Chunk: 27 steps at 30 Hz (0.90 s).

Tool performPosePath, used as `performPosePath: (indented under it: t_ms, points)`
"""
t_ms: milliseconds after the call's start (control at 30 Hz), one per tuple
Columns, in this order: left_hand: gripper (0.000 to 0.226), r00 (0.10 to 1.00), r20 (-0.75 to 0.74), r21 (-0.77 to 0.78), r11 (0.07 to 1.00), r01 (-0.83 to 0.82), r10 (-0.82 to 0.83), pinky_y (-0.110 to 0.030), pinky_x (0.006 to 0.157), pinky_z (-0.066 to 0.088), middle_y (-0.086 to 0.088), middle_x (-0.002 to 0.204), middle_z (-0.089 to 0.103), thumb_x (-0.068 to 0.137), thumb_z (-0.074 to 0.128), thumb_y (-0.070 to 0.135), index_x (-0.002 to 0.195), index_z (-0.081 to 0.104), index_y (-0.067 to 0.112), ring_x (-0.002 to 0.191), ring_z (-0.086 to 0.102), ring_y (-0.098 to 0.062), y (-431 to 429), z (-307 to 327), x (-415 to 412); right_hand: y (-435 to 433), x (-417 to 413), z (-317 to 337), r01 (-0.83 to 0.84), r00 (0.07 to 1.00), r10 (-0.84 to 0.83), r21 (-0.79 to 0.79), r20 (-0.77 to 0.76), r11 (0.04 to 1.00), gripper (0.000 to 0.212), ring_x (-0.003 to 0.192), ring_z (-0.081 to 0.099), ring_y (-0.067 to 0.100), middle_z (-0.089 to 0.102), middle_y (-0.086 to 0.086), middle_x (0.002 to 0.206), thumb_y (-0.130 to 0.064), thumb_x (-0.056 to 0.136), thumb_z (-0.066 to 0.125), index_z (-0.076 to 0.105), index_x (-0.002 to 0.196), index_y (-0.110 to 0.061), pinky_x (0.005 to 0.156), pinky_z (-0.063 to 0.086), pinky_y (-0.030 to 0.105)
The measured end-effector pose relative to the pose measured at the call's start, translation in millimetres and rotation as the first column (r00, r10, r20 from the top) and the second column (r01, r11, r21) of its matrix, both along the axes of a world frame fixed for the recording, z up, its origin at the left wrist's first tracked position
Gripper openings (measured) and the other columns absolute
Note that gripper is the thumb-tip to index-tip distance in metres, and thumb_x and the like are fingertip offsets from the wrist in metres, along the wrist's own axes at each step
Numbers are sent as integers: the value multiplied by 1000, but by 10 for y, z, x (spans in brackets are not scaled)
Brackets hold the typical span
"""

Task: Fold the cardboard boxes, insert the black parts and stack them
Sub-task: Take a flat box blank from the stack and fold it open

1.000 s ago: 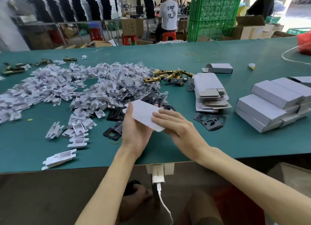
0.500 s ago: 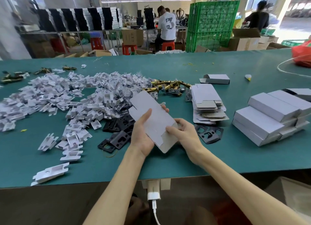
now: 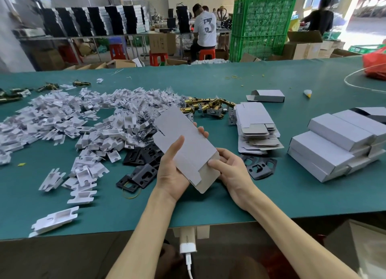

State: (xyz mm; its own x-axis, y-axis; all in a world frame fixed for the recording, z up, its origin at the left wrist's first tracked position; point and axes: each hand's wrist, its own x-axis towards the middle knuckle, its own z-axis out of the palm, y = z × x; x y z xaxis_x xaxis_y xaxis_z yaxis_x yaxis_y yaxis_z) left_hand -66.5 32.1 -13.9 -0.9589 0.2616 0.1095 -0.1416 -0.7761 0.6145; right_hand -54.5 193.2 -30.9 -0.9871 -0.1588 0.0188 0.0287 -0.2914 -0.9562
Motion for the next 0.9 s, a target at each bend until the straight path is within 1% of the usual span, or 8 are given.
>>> performPosePath:
  t_ms: [200, 333, 433, 533, 633, 700, 767, 900]
  points:
    - [48, 999, -49, -61, 998, -10, 7, -53, 124, 30, -19, 143, 48, 103, 53, 26, 146, 50, 6, 138, 47, -32, 8, 3, 18, -11, -12, -21, -6, 1000, 5, -49, -7, 999, 44, 99, 70, 27, 74, 17, 113, -22, 81, 82, 64, 118, -6, 87, 59, 39]
    - [50, 1000, 24, -85, 996, -16, 18, -52, 118, 41, -18, 123, 57, 94, 70, 29, 136, 57, 5, 118, 58, -31, 61, 21, 18, -22, -9, -42, 23, 999, -21, 61, -41, 998, 49, 95, 69, 27, 74, 16, 105, -28, 74, 87, 65, 117, -14, 96, 52, 53]
    - [85, 981, 160, -34, 993, -109, 113, -39, 93, 57, -6, 96, 64, 55, 100, 46, 119, 60, 9, 86, 65, -20, 84, 27, -5, -73, 11, -29, 10, 992, 17, 222, -122, 975, 58, 95, 71, 20, 74, 5, 100, -38, 68, 88, 64, 118, -20, 93, 55, 41]
    - [83, 956, 236, 5, 983, -182, 176, -32, 82, 53, -2, 86, 60, 64, 78, 76, 111, 57, 11, 76, 60, -16, 49, -15, -56, -162, 37, -16, -23, 973, 111, 390, -205, 921, 74, 100, 69, 13, 69, -1, 105, -54, 70, 80, 54, 134, -27, 90, 53, 28]
    - [82, 939, 250, -43, 972, -233, 236, -35, 78, 56, -4, 82, 63, 75, 53, 89, 102, 61, 13, 73, 63, -19, 36, -71, -74, -178, 68, 18, -44, 961, 152, 415, -230, 909, 94, 107, 66, 8, 62, -6, 116, -79, 70, 66, 35, 151, -43, 88, 49, 16]
    - [85, 943, 200, -126, 961, -244, 266, -36, 70, 59, -6, 77, 68, 78, 43, 93, 88, 74, 14, 71, 69, -22, 41, -83, -50, -175, 98, 47, -34, 944, 182, 466, -276, 884, 86, 109, 61, 7, 55, -9, 121, -79, 75, 62, 30, 152, -54, 91, 46, 15]
    - [86, 952, 146, -219, 947, -234, 268, -35, 65, 61, -8, 79, 73, 80, 39, 93, 80, 83, 18, 75, 75, -25, 62, -84, -29, -186, 122, 57, 4, 920, 213, 553, -327, 833, 74, 105, 53, -3, 51, -10, 118, -64, 84, 66, 33, 150, -57, 92, 41, 11]
    - [71, 970, 127, -226, 958, -176, 208, -41, 74, 63, -10, 92, 75, 82, 62, 80, 99, 82, 13, 88, 75, -26, 72, -53, -2, -149, 130, 94, 45, 954, 83, 413, -288, 910, 49, 101, 63, 5, 64, -12, 124, -47, 89, 65, 58, 137, -45, 89, 49, 18]
